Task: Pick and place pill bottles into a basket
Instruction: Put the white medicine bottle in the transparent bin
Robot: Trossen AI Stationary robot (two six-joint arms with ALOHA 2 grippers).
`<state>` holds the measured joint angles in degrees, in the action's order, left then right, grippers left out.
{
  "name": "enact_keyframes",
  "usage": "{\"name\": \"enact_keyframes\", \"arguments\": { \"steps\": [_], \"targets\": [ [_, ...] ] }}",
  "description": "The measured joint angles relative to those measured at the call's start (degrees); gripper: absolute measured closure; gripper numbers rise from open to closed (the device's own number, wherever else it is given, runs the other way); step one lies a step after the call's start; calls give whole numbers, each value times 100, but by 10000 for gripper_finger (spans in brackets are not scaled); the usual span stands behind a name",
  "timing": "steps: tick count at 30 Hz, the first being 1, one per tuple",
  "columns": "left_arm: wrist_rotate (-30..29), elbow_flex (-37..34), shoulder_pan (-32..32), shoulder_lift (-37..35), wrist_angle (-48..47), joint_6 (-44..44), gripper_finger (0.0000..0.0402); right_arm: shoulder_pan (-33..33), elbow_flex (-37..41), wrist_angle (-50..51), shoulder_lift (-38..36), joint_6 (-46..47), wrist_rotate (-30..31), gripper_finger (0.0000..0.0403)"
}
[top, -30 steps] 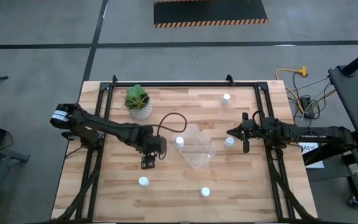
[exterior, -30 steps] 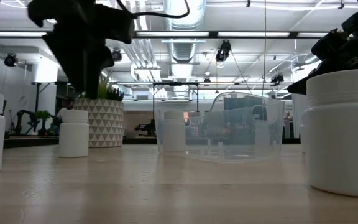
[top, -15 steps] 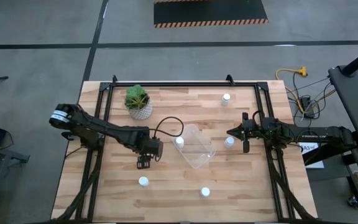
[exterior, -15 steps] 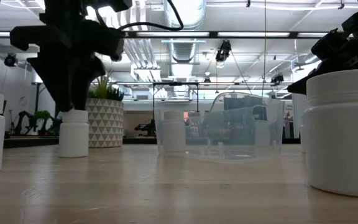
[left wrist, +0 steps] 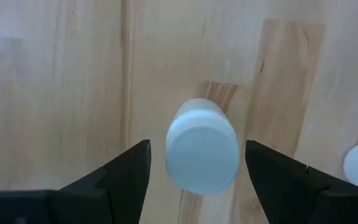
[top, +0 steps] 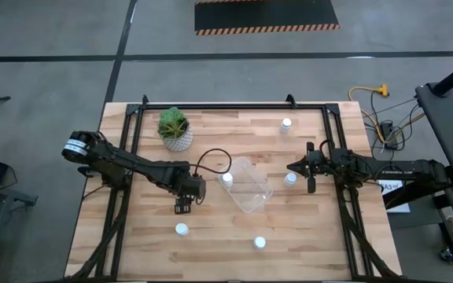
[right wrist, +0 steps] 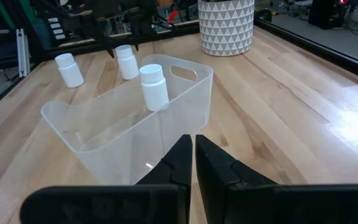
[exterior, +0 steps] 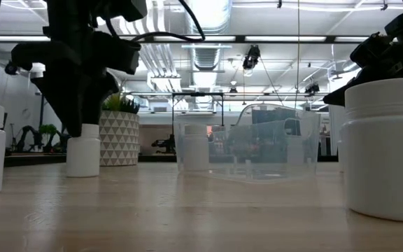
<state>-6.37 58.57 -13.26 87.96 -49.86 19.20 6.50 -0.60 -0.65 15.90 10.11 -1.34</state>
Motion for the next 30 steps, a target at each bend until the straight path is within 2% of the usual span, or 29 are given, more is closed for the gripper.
{"name": "enact_keyframes", "arguments": {
  "steps": [8, 15, 23, 30],
  "targets": [
    [2, 0, 0, 0, 204, -18, 169, 0, -2, -4, 0, -2, 0, 390],
    [143, 0, 4, 0, 246, -6, 260, 0, 0, -4, 0, -20, -2, 390],
    [272, 72, 4, 0, 218, -14, 262, 1, 0, -1, 0, -17, -7, 390],
    [436, 635, 47, -2, -46, -209, 262, 1, -1, 0, 0, -20, -7, 390]
  ]
}}
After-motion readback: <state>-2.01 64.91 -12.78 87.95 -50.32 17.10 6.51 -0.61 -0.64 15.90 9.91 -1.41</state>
